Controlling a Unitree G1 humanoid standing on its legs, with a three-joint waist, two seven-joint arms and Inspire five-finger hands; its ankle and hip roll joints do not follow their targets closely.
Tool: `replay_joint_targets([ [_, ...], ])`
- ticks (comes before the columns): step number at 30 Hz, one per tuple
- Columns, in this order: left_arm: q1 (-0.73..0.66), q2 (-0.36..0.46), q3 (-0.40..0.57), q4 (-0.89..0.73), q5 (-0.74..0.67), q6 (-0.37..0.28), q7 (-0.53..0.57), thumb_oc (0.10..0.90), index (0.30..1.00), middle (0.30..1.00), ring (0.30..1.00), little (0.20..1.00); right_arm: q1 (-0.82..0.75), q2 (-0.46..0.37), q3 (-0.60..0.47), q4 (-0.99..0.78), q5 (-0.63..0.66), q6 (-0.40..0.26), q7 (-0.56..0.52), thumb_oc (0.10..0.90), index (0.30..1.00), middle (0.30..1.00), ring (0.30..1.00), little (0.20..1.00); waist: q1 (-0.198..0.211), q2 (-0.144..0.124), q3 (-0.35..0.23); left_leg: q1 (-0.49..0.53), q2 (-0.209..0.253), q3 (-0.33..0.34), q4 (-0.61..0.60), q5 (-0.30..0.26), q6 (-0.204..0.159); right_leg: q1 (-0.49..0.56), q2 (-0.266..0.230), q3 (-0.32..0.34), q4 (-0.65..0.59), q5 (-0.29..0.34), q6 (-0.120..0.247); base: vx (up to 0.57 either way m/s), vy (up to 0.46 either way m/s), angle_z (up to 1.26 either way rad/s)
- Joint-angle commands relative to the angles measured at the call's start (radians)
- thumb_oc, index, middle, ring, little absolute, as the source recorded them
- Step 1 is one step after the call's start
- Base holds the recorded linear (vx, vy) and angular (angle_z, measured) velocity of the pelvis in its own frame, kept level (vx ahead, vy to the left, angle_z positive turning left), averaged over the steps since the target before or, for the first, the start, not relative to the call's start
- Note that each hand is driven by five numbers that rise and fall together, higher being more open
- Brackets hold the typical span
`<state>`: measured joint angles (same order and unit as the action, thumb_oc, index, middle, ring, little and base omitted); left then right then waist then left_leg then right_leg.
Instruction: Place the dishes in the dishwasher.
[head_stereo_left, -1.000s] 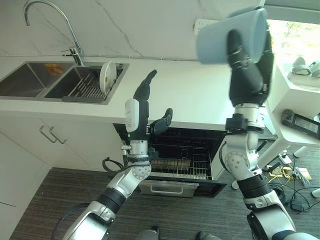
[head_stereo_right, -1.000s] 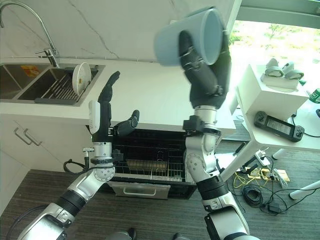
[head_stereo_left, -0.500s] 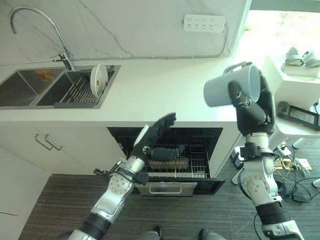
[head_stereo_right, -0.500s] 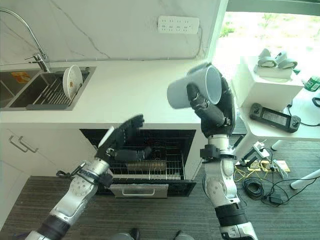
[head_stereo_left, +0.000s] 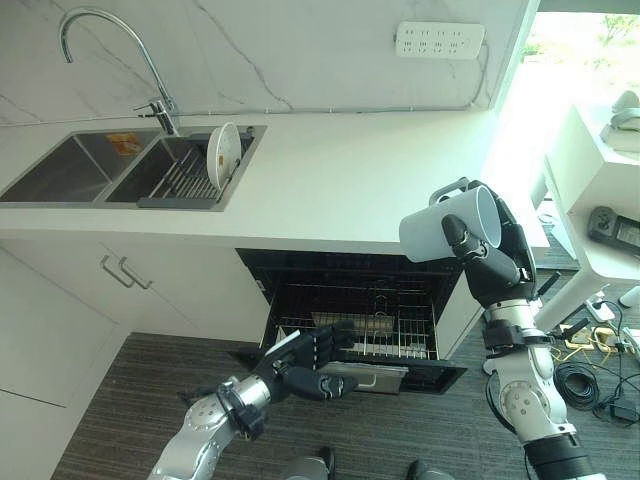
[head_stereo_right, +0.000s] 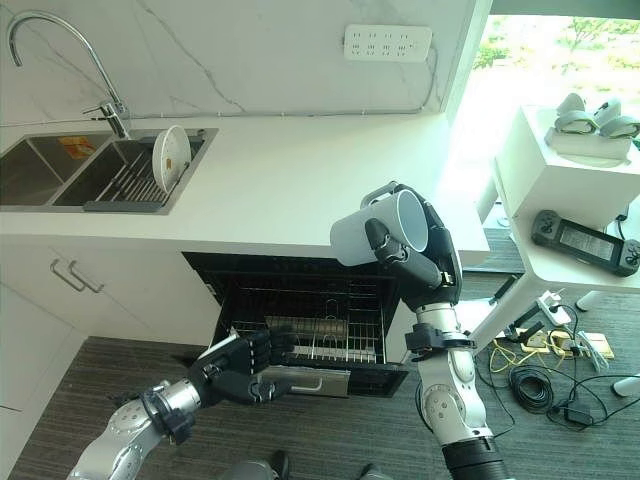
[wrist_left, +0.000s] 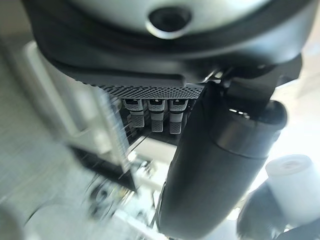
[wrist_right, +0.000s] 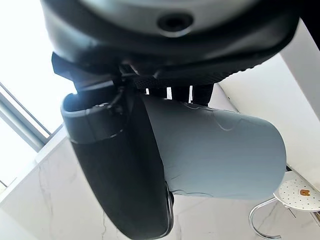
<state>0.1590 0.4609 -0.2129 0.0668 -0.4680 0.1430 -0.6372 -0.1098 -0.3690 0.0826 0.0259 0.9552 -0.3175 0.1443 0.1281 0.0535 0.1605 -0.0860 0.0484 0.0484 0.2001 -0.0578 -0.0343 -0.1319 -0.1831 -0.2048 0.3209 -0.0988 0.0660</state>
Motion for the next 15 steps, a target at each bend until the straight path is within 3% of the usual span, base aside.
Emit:
replay_joint_targets([
  [1, -0.01, 0.056, -0.001, -0.095, -0.098, 0.031, -0.128, 0.8, 0.9, 0.9, 0.9, 0.9, -0.091, -0.035, -0.044, -0.063, 0.003, -0.058, 0.072, 0.4, 0.3, 0.3, 0.3, 0.3, 0.012, -0.014, -0.053, -0.008, 0.019, -0.026, 0.1, -0.166, 0.006, 0.047, -0.036, 0.005, -0.021, -0.068, 0.092, 0.0, 0.0, 0.0],
  [6, 0.043, 0.068, -0.018, -0.037, -0.127, 0.027, -0.245, 0.8, 0.9, 0.9, 0.9, 0.9, -0.09, -0.046, -0.031, -0.009, 0.008, -0.042, 0.089, 0.4, 0.3, 0.3, 0.3, 0.3, 0.018, -0.008, -0.052, -0.012, 0.019, -0.028, 0.1, -0.164, 0.005, 0.046, -0.039, -0.003, -0.021, -0.069, 0.094, 0.0, 0.0, 0.0],
  [7, 0.049, 0.067, -0.019, -0.029, -0.14, 0.036, -0.282, 0.8, 0.9, 0.9, 0.9, 0.9, -0.092, -0.046, -0.029, 0.008, 0.01, -0.045, 0.096, 0.4, 0.3, 0.3, 0.3, 0.3, 0.02, -0.007, -0.052, -0.013, 0.019, -0.029, 0.1, -0.164, 0.005, 0.047, -0.041, -0.005, -0.021, -0.069, 0.094, 0.0, 0.0, 0.0],
  [8, 0.069, 0.05, -0.024, -0.009, -0.194, 0.093, -0.376, 0.8, 0.9, 0.9, 0.9, 0.9, -0.094, -0.036, -0.022, 0.043, 0.003, -0.053, 0.111, 0.4, 0.3, 0.3, 0.3, 0.3, 0.027, -0.005, -0.051, -0.015, 0.018, -0.033, 0.1, -0.163, 0.005, 0.05, -0.044, -0.011, -0.021, -0.069, 0.096, 0.0, 0.012, 0.05],
  [11, 0.08, 0.029, -0.023, 0.07, -0.166, 0.121, -0.428, 0.8, 0.9, 0.9, 0.9, 0.9, -0.105, -0.027, -0.009, 0.083, -0.001, -0.063, 0.128, 0.4, 0.3, 0.3, 0.3, 0.3, 0.037, -0.004, -0.052, -0.017, 0.015, -0.037, 0.1, -0.165, 0.004, 0.054, -0.047, -0.021, -0.021, -0.071, 0.098, 0.01, -0.001, 0.1],
  [13, 0.085, 0.032, -0.027, 0.103, -0.138, 0.108, -0.398, 0.8, 0.9, 0.9, 0.9, 0.9, -0.11, -0.028, -0.007, 0.089, 0.001, -0.061, 0.132, 0.4, 0.3, 0.3, 0.3, 0.3, 0.038, -0.004, -0.053, -0.018, 0.015, -0.039, 0.1, -0.165, 0.003, 0.054, -0.047, -0.022, -0.021, -0.072, 0.099, 0.01, -0.004, 0.12],
  [15, 0.092, 0.04, -0.058, 0.239, -0.023, 0.058, -0.259, 0.8, 0.9, 0.9, 0.9, 0.9, -0.122, -0.03, 0.002, 0.094, 0.002, -0.052, 0.13, 0.4, 0.3, 0.3, 0.3, 0.3, 0.044, -0.004, -0.054, -0.021, 0.014, -0.041, 0.1, -0.164, 0.002, 0.055, -0.049, -0.029, -0.021, -0.074, 0.101, 0.01, -0.005, 0.07],
])
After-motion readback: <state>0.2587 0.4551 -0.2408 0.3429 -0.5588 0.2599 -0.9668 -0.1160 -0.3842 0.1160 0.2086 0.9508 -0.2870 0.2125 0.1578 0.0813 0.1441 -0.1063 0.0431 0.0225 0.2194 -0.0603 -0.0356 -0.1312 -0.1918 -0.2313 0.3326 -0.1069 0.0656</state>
